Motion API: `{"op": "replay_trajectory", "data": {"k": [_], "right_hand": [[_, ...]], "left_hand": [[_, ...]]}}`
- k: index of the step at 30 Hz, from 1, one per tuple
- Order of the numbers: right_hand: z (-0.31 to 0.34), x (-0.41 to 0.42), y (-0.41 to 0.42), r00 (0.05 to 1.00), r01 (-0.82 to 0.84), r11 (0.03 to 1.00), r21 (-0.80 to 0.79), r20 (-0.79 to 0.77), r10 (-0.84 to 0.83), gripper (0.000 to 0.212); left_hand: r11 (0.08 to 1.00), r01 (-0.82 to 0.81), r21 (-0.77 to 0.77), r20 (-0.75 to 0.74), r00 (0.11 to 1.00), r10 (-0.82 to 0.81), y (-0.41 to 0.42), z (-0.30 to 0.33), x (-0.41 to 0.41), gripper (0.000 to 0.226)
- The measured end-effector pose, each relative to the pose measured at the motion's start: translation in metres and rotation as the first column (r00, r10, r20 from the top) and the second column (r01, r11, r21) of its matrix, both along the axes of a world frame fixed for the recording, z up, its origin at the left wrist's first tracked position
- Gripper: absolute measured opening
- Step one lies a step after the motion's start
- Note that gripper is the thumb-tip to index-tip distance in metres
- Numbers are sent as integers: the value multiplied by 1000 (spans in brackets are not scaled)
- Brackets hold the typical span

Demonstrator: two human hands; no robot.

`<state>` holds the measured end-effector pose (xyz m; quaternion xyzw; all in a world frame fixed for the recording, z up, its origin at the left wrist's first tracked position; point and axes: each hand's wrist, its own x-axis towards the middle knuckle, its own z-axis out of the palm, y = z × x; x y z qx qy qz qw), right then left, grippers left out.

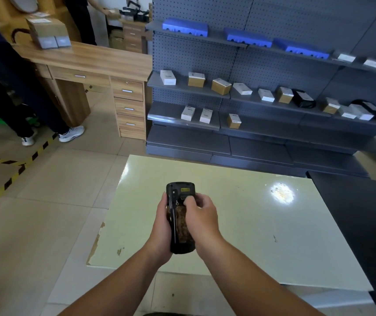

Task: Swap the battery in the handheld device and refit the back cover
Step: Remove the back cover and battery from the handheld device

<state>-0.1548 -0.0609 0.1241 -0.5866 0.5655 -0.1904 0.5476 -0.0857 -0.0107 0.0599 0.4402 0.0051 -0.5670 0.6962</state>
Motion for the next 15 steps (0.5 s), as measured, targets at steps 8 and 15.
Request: {"op": "replay_trajectory", "data": {"k": [8, 15], "right_hand": [[16, 5, -16, 994, -22, 918, 396, 103, -21, 32], [11, 2, -13, 995, -38, 896, 442, 97, -5, 32]], "left_hand": [[997, 14, 80, 248, 968, -33, 0, -3, 3, 64], [979, -84, 187, 349, 937, 14, 2, -9, 1, 68]]}}
